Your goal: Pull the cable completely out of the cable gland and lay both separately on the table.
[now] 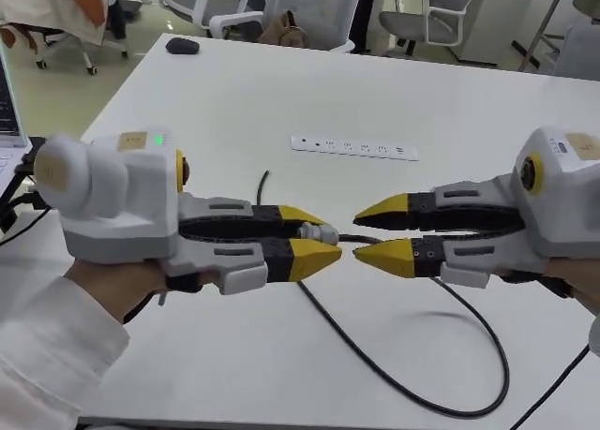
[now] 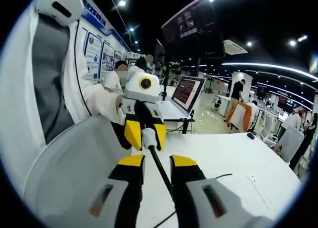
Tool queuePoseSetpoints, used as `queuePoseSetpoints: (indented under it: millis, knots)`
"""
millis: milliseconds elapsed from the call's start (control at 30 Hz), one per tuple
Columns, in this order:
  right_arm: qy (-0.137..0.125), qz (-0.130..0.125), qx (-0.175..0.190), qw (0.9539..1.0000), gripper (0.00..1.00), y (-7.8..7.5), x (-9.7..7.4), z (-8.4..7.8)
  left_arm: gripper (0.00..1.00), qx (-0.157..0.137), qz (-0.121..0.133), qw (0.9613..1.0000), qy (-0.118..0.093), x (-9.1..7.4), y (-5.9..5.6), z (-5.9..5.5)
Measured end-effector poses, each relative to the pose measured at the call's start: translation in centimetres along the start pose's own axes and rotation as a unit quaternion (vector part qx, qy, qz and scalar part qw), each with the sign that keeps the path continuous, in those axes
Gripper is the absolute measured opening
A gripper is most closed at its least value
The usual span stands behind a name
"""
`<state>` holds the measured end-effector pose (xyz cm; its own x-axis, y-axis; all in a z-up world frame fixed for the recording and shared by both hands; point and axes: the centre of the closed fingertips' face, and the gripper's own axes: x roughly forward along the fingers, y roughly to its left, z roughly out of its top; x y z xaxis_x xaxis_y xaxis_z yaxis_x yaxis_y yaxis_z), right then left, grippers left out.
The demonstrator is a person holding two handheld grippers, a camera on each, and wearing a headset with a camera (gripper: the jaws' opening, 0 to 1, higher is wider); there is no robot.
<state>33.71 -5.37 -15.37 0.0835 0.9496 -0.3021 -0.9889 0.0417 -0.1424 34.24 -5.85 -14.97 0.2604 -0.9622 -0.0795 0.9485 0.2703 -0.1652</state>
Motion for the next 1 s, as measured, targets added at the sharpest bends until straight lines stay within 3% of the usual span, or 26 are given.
queuePoseSetpoints:
  millis: [67, 100, 133, 467, 1000]
  knots:
    - [-0.003, 0.007, -0.002, 1.0, 0.19, 0.26, 0.22, 0.28, 0.17, 0.0, -0.002, 1.0, 0.0, 0.17, -0.09, 0.0]
    - [0.004, 0.027, -0.024, 0.9993, 0.16, 0.73, 0.19, 0.19, 0.18, 0.0, 0.001, 1.0, 0.001, 0.11, 0.11, -0.06]
    - [0.0, 0.01, -0.008, 0.9999, 0.16, 0.17, 0.04, 0.22, 0.18, -0.002, 0.0, 1.0, 0.001, 0.09, 0.12, -0.07]
    - [0.002, 0.021, -0.016, 0.9997, 0.08, 0.4, 0.21, -0.01, 0.18, -0.002, -0.019, 0.9998, -0.005, 0.34, -0.44, 0.28]
    - [0.009, 0.018, -0.012, 0.9997, 0.04, 0.12, 0.04, -0.55, 0.18, -0.009, -0.006, 0.9999, -0.013, -0.15, 0.39, 0.34]
